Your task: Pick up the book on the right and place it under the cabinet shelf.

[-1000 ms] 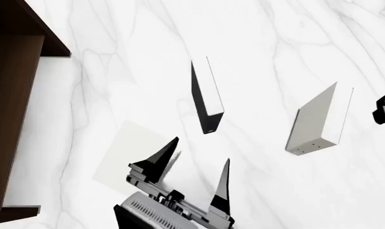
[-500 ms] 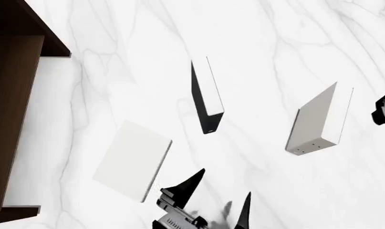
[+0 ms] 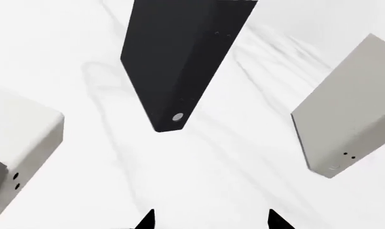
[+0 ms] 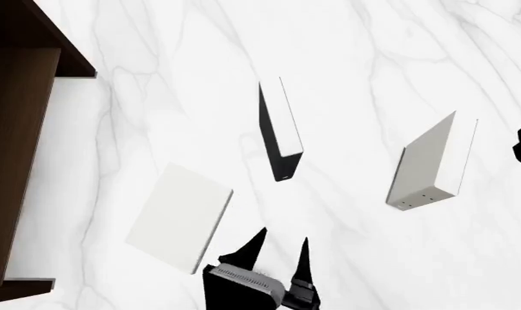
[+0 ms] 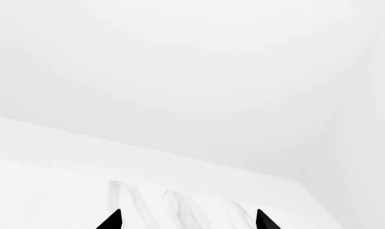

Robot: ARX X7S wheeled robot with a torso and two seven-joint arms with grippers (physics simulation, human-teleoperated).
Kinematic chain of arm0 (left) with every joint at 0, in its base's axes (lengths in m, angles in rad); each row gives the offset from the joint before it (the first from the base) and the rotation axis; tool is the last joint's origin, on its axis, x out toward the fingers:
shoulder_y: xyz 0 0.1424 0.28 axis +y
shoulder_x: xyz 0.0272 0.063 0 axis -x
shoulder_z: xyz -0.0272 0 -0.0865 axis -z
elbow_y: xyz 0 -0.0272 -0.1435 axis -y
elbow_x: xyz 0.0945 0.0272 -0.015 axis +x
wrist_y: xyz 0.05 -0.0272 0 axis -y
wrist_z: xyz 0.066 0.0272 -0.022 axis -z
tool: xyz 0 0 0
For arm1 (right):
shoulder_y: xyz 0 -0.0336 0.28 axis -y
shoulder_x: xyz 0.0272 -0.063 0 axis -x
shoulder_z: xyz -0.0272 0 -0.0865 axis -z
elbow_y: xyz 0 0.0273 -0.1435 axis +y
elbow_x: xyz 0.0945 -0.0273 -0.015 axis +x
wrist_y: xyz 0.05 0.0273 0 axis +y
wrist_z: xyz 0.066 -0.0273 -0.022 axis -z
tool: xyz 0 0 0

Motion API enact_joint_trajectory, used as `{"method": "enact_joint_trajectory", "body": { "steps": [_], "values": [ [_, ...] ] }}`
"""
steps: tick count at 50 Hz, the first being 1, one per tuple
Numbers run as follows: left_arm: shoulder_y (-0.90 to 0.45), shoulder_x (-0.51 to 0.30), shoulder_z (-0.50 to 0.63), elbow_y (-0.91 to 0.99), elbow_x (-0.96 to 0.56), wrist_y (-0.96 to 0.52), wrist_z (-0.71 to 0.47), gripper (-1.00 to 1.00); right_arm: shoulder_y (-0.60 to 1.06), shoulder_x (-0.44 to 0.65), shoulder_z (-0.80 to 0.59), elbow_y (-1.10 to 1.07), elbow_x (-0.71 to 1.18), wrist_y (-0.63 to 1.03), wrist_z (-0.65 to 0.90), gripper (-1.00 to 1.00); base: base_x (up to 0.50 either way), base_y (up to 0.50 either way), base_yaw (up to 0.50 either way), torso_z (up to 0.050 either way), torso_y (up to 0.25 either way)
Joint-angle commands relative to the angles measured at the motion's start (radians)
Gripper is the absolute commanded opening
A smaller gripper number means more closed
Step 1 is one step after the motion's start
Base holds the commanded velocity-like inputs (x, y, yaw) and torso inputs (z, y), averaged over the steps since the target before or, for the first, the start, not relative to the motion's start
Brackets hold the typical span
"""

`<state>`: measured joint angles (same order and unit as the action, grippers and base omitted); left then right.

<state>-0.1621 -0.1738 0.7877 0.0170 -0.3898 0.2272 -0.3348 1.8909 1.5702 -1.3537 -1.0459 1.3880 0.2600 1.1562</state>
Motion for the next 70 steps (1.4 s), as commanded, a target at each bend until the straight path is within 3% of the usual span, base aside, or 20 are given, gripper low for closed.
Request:
{"method": "enact_joint_trajectory", "body": {
  "steps": [1, 17, 37, 53, 70],
  "values": [
    [-0.067, 0.065, -0.048, -0.238, -0.161, 0.042, 0.14, 1.0, 0.052, 0.001, 0.064, -0.001, 0.079, 0.062, -0.03, 1.0, 0.01, 0.0, 0.0, 0.0, 0.0],
    [-0.168, 0.148, -0.077, -0.55, -0.178, 0.139, 0.193, 1.0, 0.078, 0.0, 0.11, -0.001, 0.129, 0.105, -0.052, 1.0, 0.01, 0.0, -0.01, 0.0, -0.006],
    [-0.26, 0.152, -0.12, -0.781, -0.202, 0.261, 0.072, 1.0, 0.118, 0.0, 0.176, -0.001, 0.214, 0.124, -0.083, 1.0, 0.01, 0.0, -0.01, 0.0, -0.005],
    [-0.316, 0.166, -0.178, -1.019, -0.288, 0.409, 0.054, 1.0, 0.102, 0.0, 0.183, -0.001, 0.211, 0.105, -0.085, 1.0, 0.01, 0.0, 0.0, 0.0, -0.005],
    [-0.299, 0.152, -0.262, -1.115, -0.393, 0.502, -0.042, 1.0, 0.104, 0.0, 0.21, -0.001, 0.224, 0.119, -0.086, 1.0, 0.01, 0.0, 0.0, 0.0, -0.005]
  ]
}}
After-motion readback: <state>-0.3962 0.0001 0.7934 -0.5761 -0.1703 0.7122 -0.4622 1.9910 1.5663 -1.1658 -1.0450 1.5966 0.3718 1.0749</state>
